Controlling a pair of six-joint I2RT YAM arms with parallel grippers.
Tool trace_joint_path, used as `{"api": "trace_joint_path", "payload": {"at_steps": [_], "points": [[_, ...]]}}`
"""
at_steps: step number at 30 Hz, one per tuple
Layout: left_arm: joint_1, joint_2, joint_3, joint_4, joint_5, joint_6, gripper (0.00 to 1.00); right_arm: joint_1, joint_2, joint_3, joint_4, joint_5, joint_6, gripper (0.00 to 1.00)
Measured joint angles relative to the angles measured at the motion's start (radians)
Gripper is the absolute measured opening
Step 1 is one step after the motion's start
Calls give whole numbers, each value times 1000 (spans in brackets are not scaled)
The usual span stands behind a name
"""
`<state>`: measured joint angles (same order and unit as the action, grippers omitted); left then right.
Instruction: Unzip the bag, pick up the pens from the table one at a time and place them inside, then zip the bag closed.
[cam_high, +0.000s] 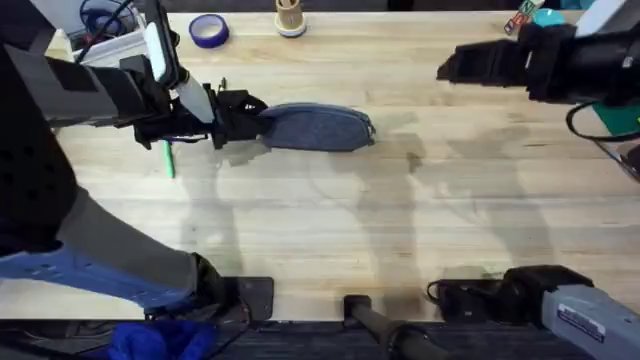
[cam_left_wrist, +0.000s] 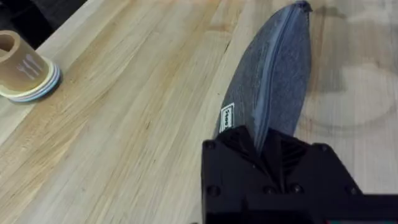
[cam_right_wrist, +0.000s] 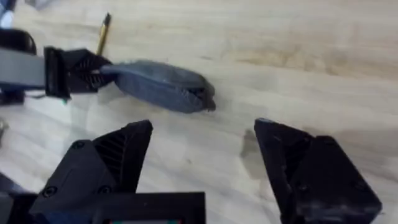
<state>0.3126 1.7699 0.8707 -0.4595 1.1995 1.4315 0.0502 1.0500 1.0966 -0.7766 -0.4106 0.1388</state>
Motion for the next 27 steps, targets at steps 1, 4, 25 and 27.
{"api": "trace_joint_path", "payload": {"at_steps": [1, 4, 25, 27], "points": [[0, 0, 0, 0, 0, 0, 43, 0, 0, 0, -14, -7, -18, 997], [0, 0, 0, 0, 0, 0, 43, 0, 0, 0, -42, -53, -103, 997], [0, 0, 2, -12, -2, 0, 43, 0, 0, 0, -74, -26, -592, 997], [0, 0, 3, -12, -3, 0, 43, 0, 0, 0, -76, -22, -607, 995]]}}
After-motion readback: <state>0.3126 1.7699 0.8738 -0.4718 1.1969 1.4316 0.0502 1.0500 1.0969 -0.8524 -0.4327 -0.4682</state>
